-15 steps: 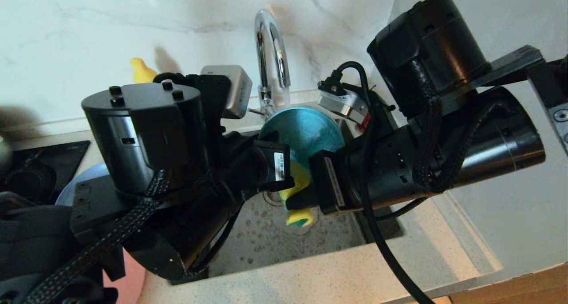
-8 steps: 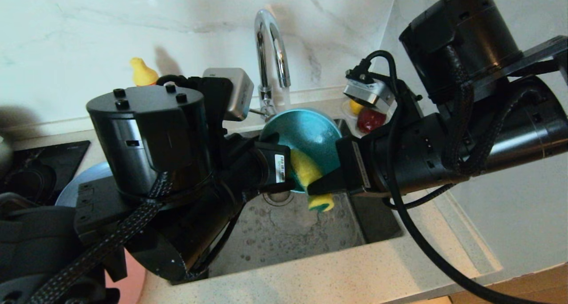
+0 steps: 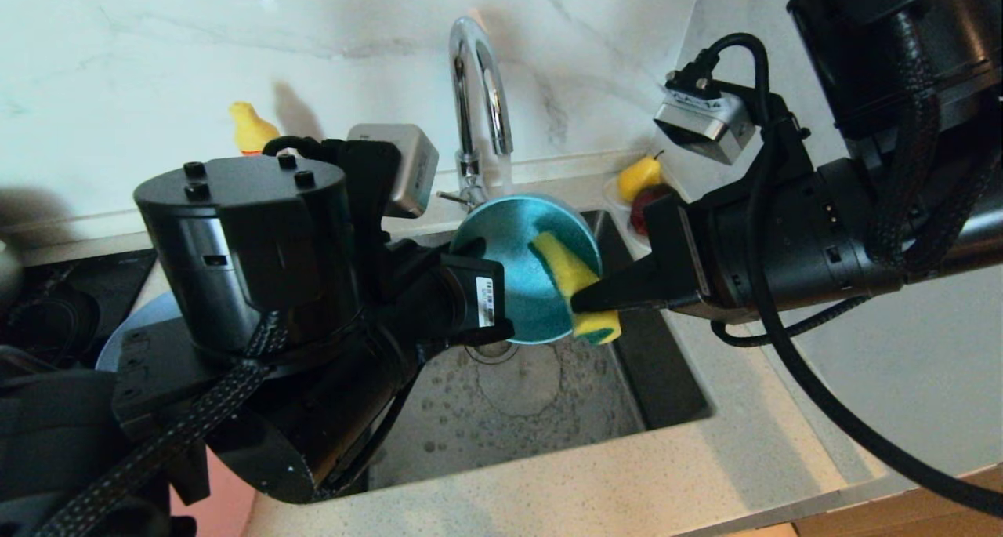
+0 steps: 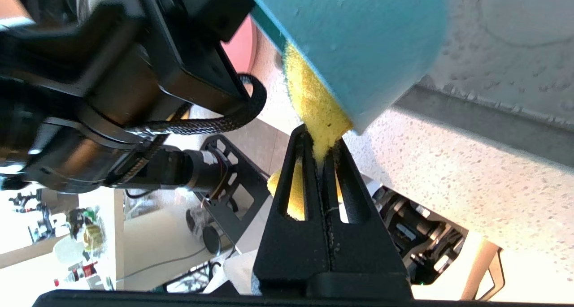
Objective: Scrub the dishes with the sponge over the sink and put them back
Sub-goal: Wipe the bowl
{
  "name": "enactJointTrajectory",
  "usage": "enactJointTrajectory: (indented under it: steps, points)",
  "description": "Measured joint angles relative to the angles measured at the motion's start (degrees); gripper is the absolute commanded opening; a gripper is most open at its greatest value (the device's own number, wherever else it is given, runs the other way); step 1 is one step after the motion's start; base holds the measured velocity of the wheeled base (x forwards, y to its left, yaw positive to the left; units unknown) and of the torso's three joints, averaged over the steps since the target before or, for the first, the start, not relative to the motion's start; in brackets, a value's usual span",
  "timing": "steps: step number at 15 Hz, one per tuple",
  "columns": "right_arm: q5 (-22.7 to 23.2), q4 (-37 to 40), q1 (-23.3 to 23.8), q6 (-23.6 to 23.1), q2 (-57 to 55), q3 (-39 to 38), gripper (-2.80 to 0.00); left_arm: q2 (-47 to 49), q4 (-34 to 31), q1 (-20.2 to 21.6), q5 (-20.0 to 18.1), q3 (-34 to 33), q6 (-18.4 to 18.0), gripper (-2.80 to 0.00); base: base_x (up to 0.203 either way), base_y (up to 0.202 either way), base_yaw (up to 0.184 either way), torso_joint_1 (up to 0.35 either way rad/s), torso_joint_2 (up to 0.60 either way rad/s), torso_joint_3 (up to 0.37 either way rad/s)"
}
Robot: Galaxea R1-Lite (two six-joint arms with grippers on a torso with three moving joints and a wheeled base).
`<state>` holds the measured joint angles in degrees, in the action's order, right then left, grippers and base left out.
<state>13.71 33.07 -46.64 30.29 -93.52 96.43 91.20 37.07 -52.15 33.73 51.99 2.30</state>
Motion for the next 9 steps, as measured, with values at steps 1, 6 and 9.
enactJointTrajectory:
  steps: [1, 6, 9]
  points:
    - [-0.01, -0.04, 0.16, -0.01, 0.31, 0.07, -2.80, -0.14, 0.07, 0.00, -0.02, -0.48, 0.21, -2.80, 0.000, 0.000, 0.000, 0.000, 0.00, 0.000]
    - [-0.13, -0.20, 0.72, -0.21, 1.92, 0.45, -2.80, -0.62, 0.71, 0.26, -0.11, -2.52, 0.39, -2.80, 0.000, 0.000, 0.000, 0.000, 0.00, 0.000]
    - [-0.18, 0.05, 0.78, -0.16, 3.66, -0.07, -2.80, -0.54, 0.71, 1.13, -0.08, -3.24, 0.53, -2.80, 0.000, 0.000, 0.000, 0.000, 0.00, 0.000]
